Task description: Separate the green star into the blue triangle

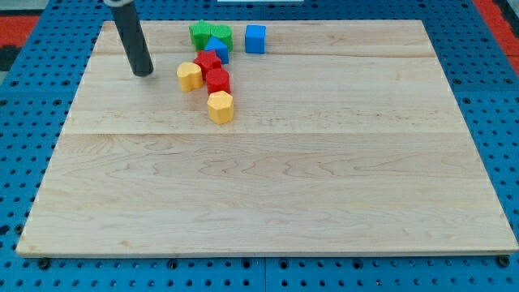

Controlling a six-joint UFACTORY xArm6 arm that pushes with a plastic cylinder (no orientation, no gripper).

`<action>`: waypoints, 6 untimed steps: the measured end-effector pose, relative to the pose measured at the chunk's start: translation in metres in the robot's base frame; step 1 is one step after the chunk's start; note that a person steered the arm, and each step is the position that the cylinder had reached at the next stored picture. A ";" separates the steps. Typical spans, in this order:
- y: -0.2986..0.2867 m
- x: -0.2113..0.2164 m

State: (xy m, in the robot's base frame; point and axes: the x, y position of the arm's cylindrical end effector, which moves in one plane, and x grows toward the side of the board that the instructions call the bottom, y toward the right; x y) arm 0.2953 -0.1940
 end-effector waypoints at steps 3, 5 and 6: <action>0.094 -0.100; 0.109 -0.065; 0.087 -0.060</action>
